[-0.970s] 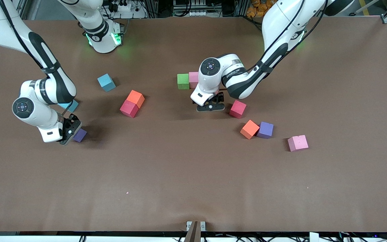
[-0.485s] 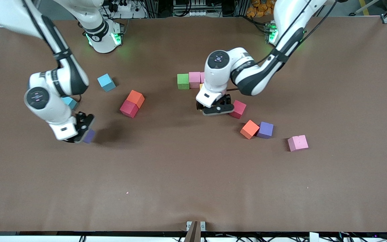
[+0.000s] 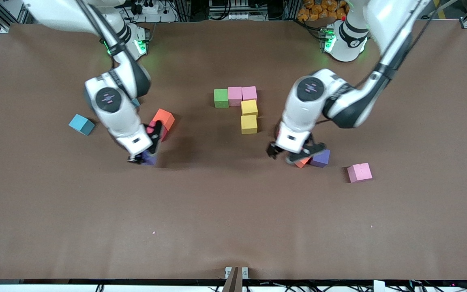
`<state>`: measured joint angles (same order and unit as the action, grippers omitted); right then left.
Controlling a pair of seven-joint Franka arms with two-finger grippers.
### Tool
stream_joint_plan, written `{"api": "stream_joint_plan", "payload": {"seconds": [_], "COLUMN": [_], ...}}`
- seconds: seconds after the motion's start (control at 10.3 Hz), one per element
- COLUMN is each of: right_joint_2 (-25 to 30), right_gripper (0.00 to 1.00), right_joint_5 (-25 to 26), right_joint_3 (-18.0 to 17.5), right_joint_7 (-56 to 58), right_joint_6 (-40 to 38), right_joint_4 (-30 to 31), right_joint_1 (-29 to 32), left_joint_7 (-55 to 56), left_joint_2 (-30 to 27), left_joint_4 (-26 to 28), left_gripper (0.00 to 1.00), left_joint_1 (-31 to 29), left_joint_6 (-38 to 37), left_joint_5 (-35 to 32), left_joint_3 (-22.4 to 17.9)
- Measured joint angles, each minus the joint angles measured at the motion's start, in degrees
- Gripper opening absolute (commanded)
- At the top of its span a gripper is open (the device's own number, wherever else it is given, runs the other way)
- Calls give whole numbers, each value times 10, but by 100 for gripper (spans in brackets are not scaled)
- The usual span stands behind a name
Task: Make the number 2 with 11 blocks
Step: 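Carry lavender cube with the right gripper while the left gripper reaches purple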
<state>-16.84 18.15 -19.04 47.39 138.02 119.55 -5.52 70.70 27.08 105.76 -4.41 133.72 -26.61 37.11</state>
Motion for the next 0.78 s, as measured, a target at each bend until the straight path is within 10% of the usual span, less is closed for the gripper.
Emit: {"api": "stream_joint_plan", "payload": {"seconds": [0.78], "right_joint_2": [-87], "right_gripper": [18], "right_joint_5": [-44], "right_joint_3": [3], "right_joint_7": [-153], "right_joint_6": [1], "right_joint_4": [-70], "right_joint_1": [-209], "left_joint_7": [-169], "left_joint_2": [1], "left_joint_4": [-15], "left_gripper": [100], "left_joint_1": [-144], "left_joint_6": [-54], "left_joint_5": [2], "left_joint_3": [0]}}
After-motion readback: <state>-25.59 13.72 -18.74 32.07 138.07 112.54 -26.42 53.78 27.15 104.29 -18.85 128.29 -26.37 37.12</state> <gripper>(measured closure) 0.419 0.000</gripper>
